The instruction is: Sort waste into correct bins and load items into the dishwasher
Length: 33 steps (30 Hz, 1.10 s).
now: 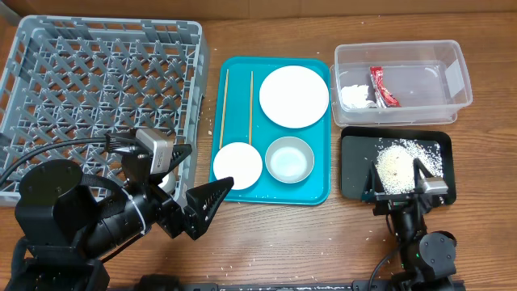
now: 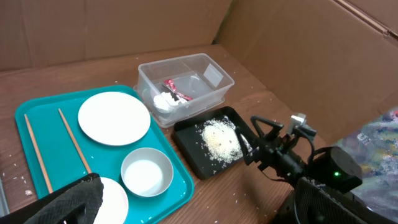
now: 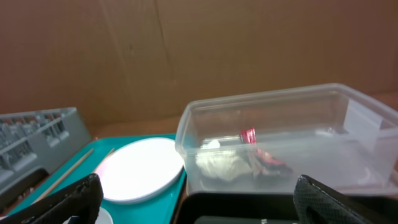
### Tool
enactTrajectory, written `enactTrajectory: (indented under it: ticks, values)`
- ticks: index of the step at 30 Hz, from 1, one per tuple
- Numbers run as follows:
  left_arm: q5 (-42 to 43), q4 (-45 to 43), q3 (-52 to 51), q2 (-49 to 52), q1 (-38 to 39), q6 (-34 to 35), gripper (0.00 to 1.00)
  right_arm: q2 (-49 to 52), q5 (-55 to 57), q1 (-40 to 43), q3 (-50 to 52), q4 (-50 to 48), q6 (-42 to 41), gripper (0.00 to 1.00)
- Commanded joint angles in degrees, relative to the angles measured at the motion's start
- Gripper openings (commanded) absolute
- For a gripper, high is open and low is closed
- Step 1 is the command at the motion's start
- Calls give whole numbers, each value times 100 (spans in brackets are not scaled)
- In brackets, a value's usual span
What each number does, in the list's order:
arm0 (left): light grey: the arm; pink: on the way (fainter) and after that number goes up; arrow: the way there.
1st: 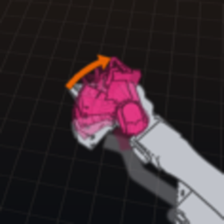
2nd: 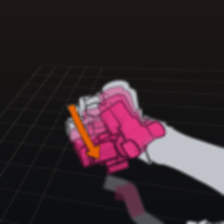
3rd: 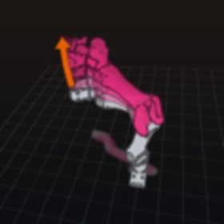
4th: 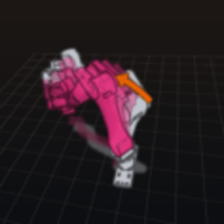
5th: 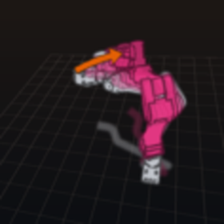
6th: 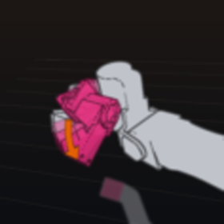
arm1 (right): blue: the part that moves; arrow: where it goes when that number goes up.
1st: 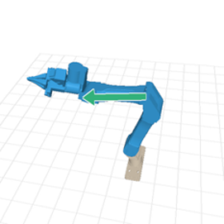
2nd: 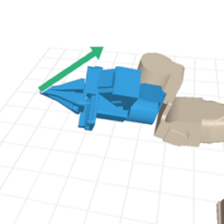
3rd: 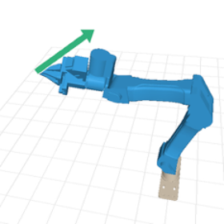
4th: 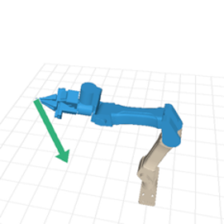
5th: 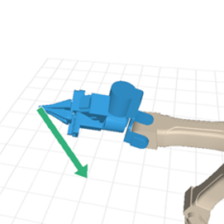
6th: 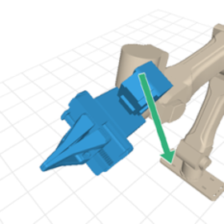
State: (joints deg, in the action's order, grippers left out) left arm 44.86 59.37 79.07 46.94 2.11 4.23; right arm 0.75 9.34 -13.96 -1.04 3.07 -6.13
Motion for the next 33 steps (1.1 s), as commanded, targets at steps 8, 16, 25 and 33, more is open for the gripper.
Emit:
enactTrajectory:
  ticks: [8, 16, 25, 33]
  values:
    - [81, 2, 9, -11, -22, -107, 100, -57, -37, -13, 59, 66, 17, 100]
    - [81, 2, 9, -11, -22, -107, 100, -57, -37, -13, 59, 68, 17, 100]
    - [42, -551, 11, 0, -22, 450, 100, -57, -37, -13, 59, 66, 20, 100]
    - [-1137, -527, -33, 728, 444, 660, 100, -57, -37, -13, 59, 66, 17, 100]
